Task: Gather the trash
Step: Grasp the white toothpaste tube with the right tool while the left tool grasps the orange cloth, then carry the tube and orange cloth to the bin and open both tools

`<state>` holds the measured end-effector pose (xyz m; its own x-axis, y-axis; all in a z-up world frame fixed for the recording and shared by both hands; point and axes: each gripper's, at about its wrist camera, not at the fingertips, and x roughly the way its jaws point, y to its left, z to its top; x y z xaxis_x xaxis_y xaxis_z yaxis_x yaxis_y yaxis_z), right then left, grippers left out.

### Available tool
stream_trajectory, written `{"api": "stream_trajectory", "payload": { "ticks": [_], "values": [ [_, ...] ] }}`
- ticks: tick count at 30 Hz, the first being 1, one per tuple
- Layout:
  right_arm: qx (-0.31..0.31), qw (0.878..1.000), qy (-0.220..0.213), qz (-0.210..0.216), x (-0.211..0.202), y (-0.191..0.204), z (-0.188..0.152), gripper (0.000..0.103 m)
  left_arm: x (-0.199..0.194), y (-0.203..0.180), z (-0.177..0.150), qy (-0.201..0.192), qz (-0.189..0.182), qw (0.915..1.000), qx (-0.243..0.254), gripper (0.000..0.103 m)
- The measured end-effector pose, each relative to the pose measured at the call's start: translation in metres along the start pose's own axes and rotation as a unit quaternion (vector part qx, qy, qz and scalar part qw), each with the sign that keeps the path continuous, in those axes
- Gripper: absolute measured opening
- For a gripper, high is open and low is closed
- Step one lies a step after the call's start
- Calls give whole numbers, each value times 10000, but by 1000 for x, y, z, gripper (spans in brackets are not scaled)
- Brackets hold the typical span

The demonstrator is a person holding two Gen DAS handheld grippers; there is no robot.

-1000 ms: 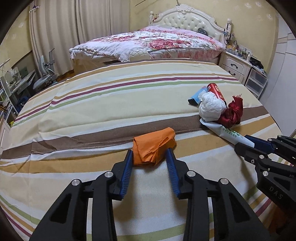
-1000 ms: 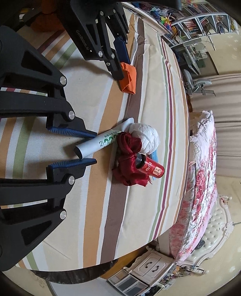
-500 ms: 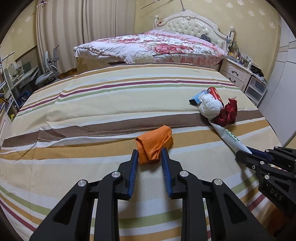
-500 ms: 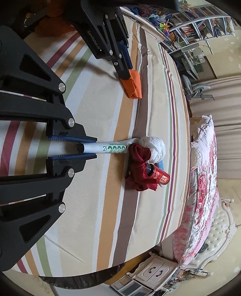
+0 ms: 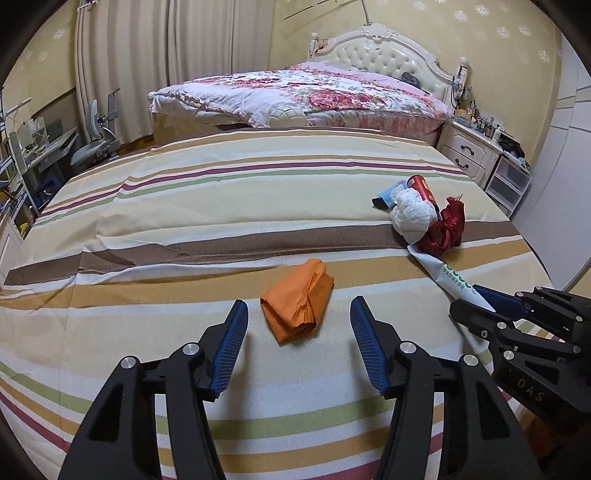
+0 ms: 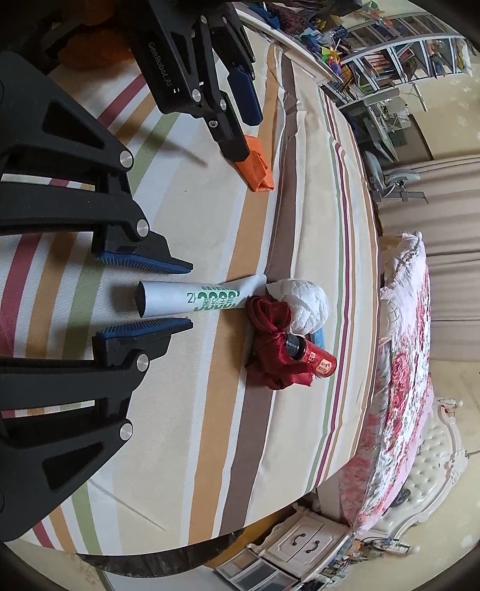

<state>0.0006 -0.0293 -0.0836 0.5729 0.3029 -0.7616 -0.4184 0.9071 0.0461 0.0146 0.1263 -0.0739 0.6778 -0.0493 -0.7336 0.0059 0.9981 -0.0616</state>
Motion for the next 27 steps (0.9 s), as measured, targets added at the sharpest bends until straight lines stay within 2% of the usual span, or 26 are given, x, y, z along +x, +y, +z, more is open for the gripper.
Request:
{"api": "stream_trajectory", "payload": {
  "ticks": [3, 5, 6, 10, 20, 27],
  "values": [
    [-101, 9999, -1, -45, 3, 4, 2, 23, 7, 0, 1, 123, -37, 9999, -36, 55],
    [-163, 9998, -9, -76, 2, 5, 2, 18, 9, 1, -1, 191, -91, 9998, -15, 35],
    [-175, 9998, -17, -84, 2, 5, 1, 15, 8, 0, -2, 158, -97, 9998, 24, 35],
    [-137, 9999, -24, -48, 2, 4, 1, 14, 5, -3, -4, 90, -123, 9998, 110, 34],
    [-134, 9997, -151, 116, -10, 8, 2, 13, -12, 3, -6, -126, -85, 9998, -99, 34],
    [-56, 9991, -390, 161, -29, 5, 4, 13, -29, -3, 1, -390, -160, 9990, -159, 34]
  ]
}}
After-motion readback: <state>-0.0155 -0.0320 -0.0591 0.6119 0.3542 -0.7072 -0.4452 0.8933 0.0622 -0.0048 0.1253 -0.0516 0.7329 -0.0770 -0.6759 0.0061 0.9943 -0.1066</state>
